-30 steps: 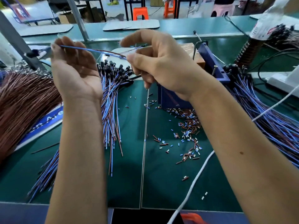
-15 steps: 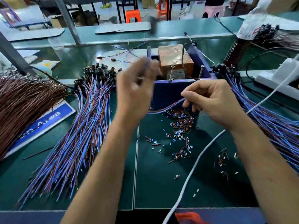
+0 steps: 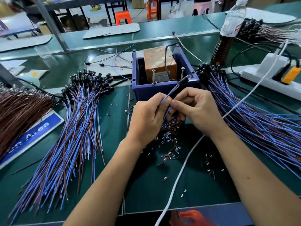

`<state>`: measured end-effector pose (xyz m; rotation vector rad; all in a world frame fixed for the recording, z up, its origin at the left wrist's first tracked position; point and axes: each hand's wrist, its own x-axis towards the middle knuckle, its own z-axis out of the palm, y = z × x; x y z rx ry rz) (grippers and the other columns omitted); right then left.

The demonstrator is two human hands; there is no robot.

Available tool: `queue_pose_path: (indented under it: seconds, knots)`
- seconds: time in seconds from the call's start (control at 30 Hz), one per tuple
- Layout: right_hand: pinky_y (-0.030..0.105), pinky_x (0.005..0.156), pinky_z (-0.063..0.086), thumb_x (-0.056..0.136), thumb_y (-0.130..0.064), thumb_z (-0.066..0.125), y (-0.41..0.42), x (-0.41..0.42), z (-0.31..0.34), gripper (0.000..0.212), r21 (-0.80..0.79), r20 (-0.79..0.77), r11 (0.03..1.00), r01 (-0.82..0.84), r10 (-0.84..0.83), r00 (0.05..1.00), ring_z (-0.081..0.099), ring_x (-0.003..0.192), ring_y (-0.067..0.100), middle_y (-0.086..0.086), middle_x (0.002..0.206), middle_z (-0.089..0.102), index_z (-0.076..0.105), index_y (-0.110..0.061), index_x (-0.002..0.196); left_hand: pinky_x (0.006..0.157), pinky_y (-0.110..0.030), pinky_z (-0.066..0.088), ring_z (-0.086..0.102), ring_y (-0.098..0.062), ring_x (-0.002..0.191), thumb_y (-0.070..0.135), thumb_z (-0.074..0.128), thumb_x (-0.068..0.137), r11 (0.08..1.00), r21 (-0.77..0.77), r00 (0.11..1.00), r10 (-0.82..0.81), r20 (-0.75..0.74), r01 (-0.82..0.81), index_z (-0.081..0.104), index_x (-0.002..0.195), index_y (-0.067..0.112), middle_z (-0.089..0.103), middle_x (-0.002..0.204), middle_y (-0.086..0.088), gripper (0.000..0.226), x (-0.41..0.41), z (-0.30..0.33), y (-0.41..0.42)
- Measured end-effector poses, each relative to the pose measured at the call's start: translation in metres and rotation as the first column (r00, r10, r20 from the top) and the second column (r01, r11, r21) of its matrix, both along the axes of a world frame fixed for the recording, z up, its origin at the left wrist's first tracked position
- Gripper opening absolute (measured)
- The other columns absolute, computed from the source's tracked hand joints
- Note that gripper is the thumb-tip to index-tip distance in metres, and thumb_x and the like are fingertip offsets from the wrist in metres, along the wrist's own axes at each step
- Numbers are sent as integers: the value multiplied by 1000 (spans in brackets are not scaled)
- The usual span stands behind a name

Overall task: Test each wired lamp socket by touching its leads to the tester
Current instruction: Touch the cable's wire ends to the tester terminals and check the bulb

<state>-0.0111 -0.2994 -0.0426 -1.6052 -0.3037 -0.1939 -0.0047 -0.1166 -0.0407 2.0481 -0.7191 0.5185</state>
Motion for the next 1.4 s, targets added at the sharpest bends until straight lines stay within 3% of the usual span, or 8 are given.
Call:
queue_pose_path:
  seconds: [0.1, 0.27, 0.47, 0.63, 0.77, 0.87, 1.1, 1.4]
  knots:
    - [25, 55, 56, 87, -9, 83, -1, 1, -2, 7, -21, 16, 999, 39, -39, 999, 70, 63, 15, 10, 77, 78, 75, -8, 88, 58, -34, 48, 59, -11, 59, 21, 61, 104, 1000, -1, 1000, 25, 18, -25, 70, 90, 13, 62, 64, 8, 18, 1, 3, 3]
    - [20, 58, 55, 93, -2, 74, -4, 2, -2, 9, 10, -26, 1000, -15, 15, 1000, 67, 60, 4, 9, 85, 80, 78, -9, 98, 55, -17, 33, 47, -1, 55, 14, 68, 98, 993, -71, 995, 91, -40, -94, 69, 82, 12, 52, 59, 17, 16, 3, 4, 7]
    - [45, 60, 59, 91, -6, 78, -2, 2, -5, 8, -30, 0, 996, 86, -86, 996, 64, 53, 23, 16, 78, 77, 73, -8, 96, 63, -26, 48, 63, -14, 66, 17, 59, 104, 996, -94, 982, -21, -187, 4, 64, 86, 14, 68, 73, 5, 20, 2, 2, 3]
    - [34, 57, 59, 86, -6, 82, 0, 3, -7, 12, 33, 23, 988, 152, -153, 988, 65, 51, 21, 7, 69, 75, 72, -11, 90, 66, -41, 56, 71, -21, 72, 23, 57, 105, 990, -135, 953, -86, -291, 48, 63, 93, 15, 76, 82, -3, 16, 6, -6, -1]
    - [25, 56, 56, 83, -6, 85, 0, 5, -3, 12, 82, 42, 983, 167, -171, 984, 67, 55, 15, 6, 77, 78, 75, -13, 86, 46, -7, 39, 56, 6, 44, 13, 55, 104, 948, -294, 882, -241, -405, 124, 60, 96, 13, 78, 83, -11, 9, 7, -4, -2]
    - [21, 59, 56, 82, -7, 86, 1, 4, -2, 15, 80, 55, 981, 180, -184, 981, 71, 65, 9, 0, 78, 79, 77, -19, 82, 46, -9, 41, 56, 1, 43, 12, 58, 102, 906, -409, 810, -317, -494, 105, 63, 98, 7, 74, 70, -14, 8, 6, -4, -2]
    - [27, 43, 49, 90, -15, 81, -1, 3, 0, 7, 95, -5, 982, 163, -163, 987, 54, 47, 15, 7, 68, 73, 82, -20, 84, 61, -17, 45, 57, -6, 57, 20, 67, 94, 932, -362, 863, -189, -469, 8, 70, 84, 15, 64, 60, 6, 12, 9, -1, -1]
    - [24, 36, 44, 90, -15, 80, 0, 3, 0, 20, 117, -132, 982, 149, -133, 982, 47, 39, 12, 9, 59, 67, 74, -9, 73, 54, -16, 36, 46, -6, 53, 17, 66, 92, 931, -365, 871, -163, -463, -20, 64, 71, 23, 54, 57, 7, 22, 10, -1, 1]
